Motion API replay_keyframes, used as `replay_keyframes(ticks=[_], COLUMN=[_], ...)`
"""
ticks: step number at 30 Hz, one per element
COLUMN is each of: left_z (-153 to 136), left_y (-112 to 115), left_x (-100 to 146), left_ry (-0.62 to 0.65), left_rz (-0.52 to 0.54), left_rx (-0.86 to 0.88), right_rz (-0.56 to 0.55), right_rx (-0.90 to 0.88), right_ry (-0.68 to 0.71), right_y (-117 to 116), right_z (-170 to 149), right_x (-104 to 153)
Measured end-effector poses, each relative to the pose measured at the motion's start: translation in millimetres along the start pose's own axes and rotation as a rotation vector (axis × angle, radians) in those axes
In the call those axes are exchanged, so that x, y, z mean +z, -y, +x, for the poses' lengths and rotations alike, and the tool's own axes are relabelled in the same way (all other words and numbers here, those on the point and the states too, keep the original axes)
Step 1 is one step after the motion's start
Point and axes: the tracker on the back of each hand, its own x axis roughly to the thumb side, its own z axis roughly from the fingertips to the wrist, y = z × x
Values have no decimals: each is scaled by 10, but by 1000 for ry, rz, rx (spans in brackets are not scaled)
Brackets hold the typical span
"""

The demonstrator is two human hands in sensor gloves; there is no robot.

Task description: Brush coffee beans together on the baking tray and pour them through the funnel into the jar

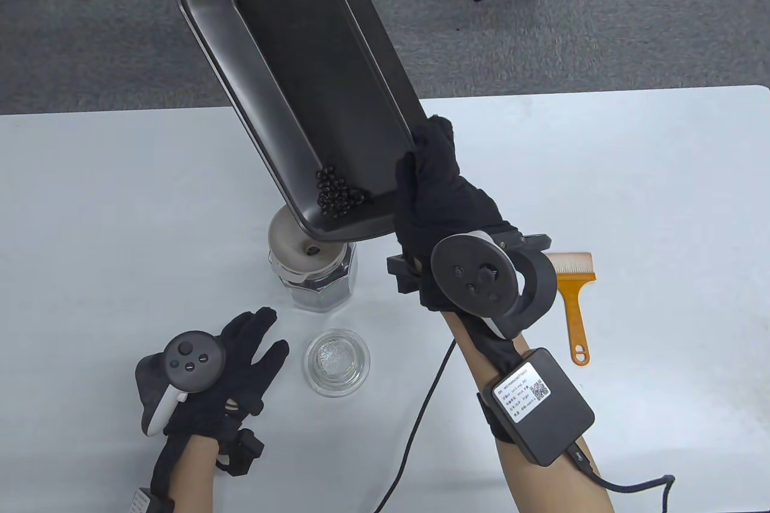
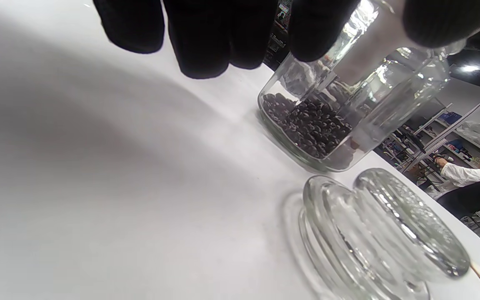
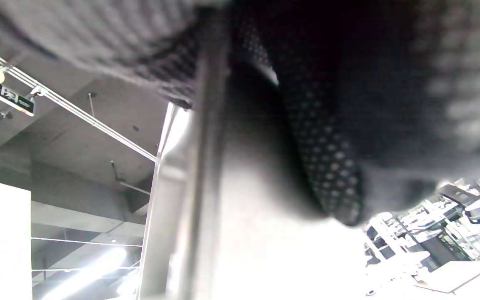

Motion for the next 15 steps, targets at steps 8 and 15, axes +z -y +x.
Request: replay_keyframes(ticks=[8, 15], left_z=[-3, 3], left_y=[3, 10], left_x=[-5, -15], left_ry=[-3, -4], left_rz=[-6, -12], left_rx=[0, -1], right_rz=[-24, -42], right_rx=[27, 18], right_ry=[67, 95], right_y=[-8, 11], right_z=[57, 56], right_x=[-3, -14])
